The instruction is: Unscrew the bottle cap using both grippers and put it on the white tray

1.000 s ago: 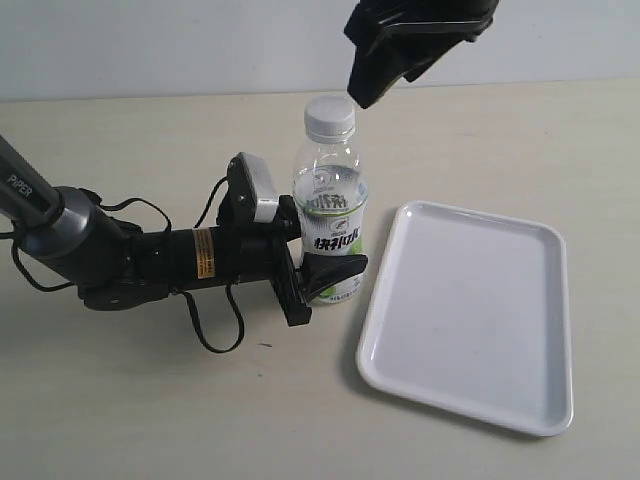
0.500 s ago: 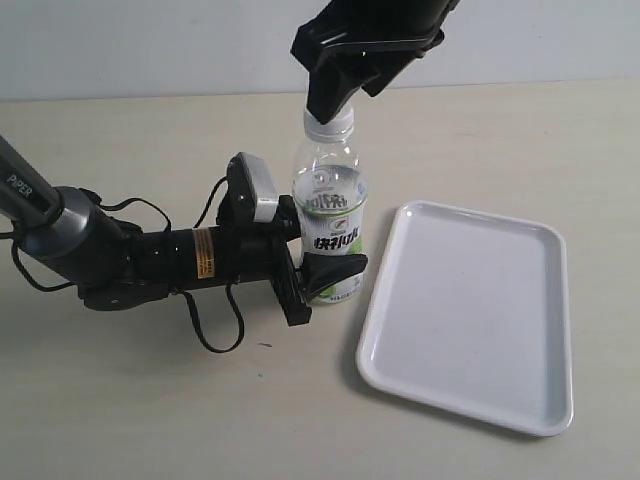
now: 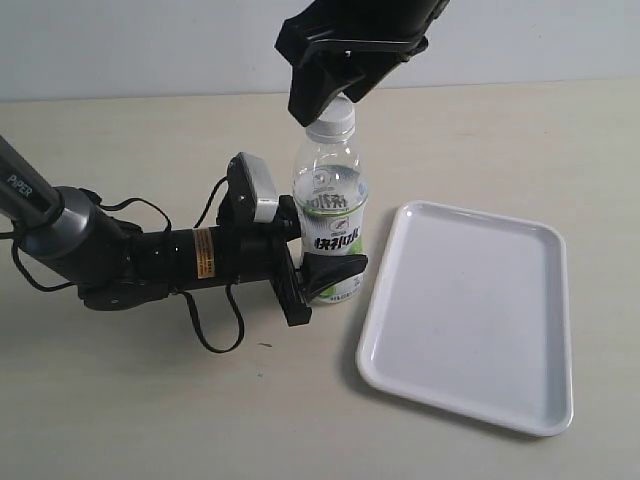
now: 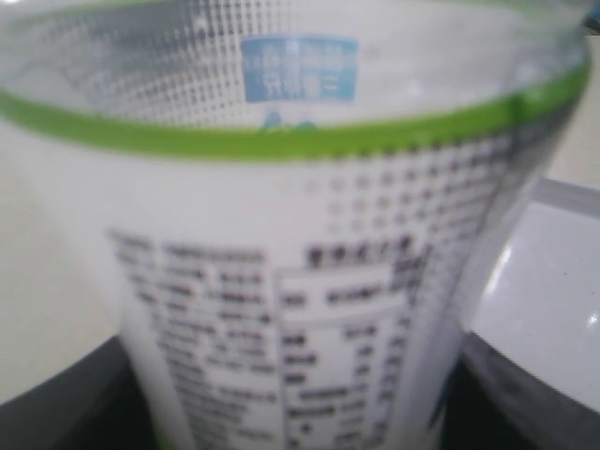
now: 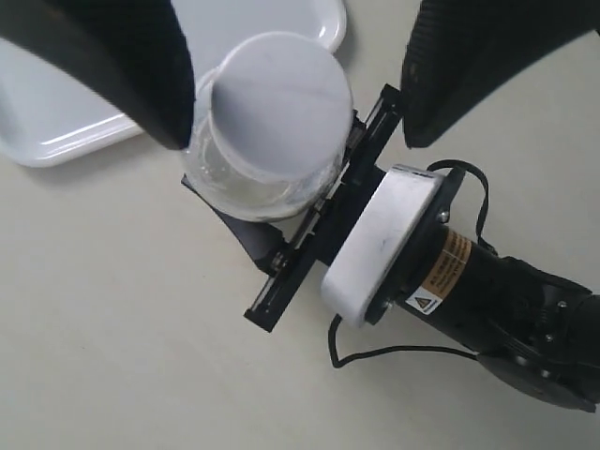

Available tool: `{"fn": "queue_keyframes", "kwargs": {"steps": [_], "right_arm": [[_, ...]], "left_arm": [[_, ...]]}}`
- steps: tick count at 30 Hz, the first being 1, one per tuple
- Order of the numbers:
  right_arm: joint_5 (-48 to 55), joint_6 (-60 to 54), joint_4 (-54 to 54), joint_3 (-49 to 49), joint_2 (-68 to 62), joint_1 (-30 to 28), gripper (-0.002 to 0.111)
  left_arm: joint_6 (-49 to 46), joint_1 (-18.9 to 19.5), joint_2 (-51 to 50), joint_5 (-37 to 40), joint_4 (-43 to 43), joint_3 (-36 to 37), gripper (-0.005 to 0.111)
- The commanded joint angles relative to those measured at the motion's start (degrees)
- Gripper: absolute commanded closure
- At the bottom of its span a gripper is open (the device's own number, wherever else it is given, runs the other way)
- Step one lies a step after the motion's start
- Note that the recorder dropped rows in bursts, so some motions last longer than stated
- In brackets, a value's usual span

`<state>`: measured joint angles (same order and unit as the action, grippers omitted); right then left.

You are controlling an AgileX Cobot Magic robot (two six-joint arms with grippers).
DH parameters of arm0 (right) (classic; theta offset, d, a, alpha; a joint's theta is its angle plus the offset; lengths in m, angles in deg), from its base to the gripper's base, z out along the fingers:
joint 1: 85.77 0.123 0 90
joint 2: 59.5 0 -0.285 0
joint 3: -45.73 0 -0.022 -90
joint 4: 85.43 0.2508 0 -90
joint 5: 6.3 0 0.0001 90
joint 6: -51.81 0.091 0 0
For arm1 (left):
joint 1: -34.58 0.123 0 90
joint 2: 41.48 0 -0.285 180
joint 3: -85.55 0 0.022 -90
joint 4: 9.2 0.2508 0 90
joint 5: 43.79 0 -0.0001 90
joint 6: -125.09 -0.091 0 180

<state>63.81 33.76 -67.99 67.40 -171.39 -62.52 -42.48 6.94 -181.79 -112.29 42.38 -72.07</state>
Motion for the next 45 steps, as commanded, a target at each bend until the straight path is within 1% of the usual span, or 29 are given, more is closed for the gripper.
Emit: {"fn": "queue_keyframes", "kwargs": {"steps": [1, 11, 16, 19, 23, 26, 27, 34, 41, 45], "right_arm": [[-0.14, -0.82, 0.38, 0.43, -0.71, 0.04, 0.047], [-0.14, -0.72, 0.15, 0.43, -1.46, 0.04, 0.048], [-0.14, -0.72, 0.15, 0.43, -1.46, 0.04, 0.056], [-0.14, -0.72, 0.08, 0.43, -1.58, 0.04, 0.065], [-0.14, -0.72, -0.45, 0.43, -1.68, 0.04, 0.087], [-0.14, -3.47, -0.54, 0.43, -1.68, 0.04, 0.104], [-0.14, -4.03, -0.54, 0.43, -1.68, 0.04, 0.108], [-0.14, -15.37, -0.43, 0.43, -1.68, 0.04, 0.108], [-0.14, -32.39, -0.43, 0.43, -1.68, 0.04, 0.108], [-0.14, -39.68, -0.43, 0.43, -1.68, 0.04, 0.108]], "left_arm": [[-0.45, -0.4, -0.02, 1.81, 0.74, 0.0, 0.106], [-0.45, -0.4, -0.02, 1.81, 0.74, 0.0, 0.106], [-0.45, -0.4, -0.02, 1.81, 0.74, 0.0, 0.106], [-0.45, -0.4, -0.02, 1.81, 0.74, 0.0, 0.106], [-0.45, -0.4, -0.02, 1.81, 0.74, 0.0, 0.106], [-0.45, -0.4, -0.02, 1.81, 0.74, 0.0, 0.106], [-0.45, -0.4, -0.02, 1.81, 0.74, 0.0, 0.106], [-0.45, -0.4, -0.02, 1.81, 0.74, 0.0, 0.106], [-0.45, -0.4, -0.02, 1.81, 0.74, 0.0, 0.106], [-0.45, -0.4, -0.02, 1.81, 0.49, 0.0, 0.106]]}}
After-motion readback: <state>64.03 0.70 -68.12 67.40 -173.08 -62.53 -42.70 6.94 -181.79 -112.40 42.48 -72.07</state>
